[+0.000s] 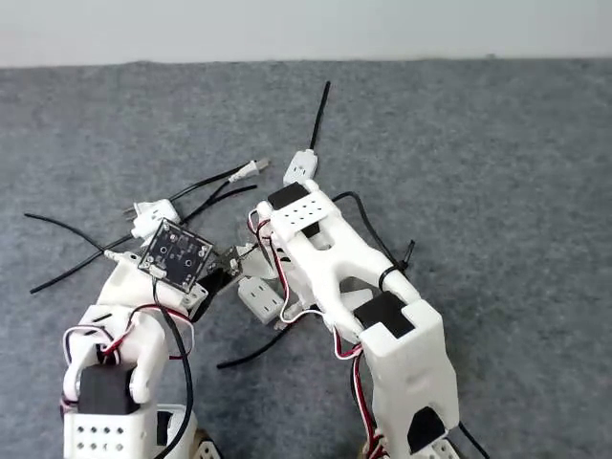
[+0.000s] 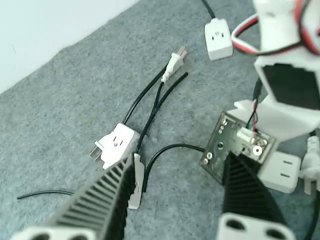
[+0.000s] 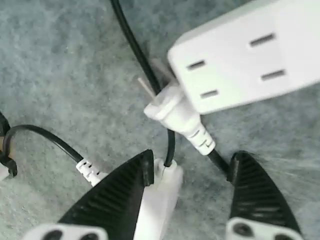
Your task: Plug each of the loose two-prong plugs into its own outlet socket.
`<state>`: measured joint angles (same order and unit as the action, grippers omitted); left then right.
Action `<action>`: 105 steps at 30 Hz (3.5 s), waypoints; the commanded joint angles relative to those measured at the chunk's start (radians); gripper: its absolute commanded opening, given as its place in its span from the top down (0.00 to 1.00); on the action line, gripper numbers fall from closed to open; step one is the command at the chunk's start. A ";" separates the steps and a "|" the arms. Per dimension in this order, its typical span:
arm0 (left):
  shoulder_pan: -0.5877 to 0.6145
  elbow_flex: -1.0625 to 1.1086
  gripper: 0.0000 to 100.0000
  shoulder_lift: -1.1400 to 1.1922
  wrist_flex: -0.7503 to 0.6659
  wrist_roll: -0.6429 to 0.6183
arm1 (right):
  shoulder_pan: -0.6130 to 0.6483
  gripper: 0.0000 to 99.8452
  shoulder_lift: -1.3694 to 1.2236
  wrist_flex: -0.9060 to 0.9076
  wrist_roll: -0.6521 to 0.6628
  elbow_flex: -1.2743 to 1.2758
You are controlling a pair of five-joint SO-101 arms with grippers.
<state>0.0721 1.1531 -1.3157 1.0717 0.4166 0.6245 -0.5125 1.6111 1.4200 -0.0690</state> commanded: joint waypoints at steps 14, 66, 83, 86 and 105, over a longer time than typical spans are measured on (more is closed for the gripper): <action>0.002 0.001 0.75 0.003 -0.035 0.015 | 0.053 0.87 0.012 0.079 0.075 0.009; 0.153 -0.090 0.74 0.003 -0.035 -0.078 | 0.096 0.73 0.013 0.044 -0.379 -0.201; 0.157 -0.087 0.75 0.003 -0.035 -0.049 | 0.176 0.77 -0.025 0.044 -0.450 -0.184; 0.158 -0.087 0.75 0.003 -0.035 -0.049 | 0.193 0.77 -0.058 0.044 -0.450 -0.184; 0.233 -0.088 0.75 0.003 -0.075 -0.054 | 0.199 0.96 -0.096 0.028 -0.448 -0.189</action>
<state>0.3007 1.1178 -1.3050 1.0257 0.3583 0.8101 -0.6153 1.6448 0.9735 -0.2271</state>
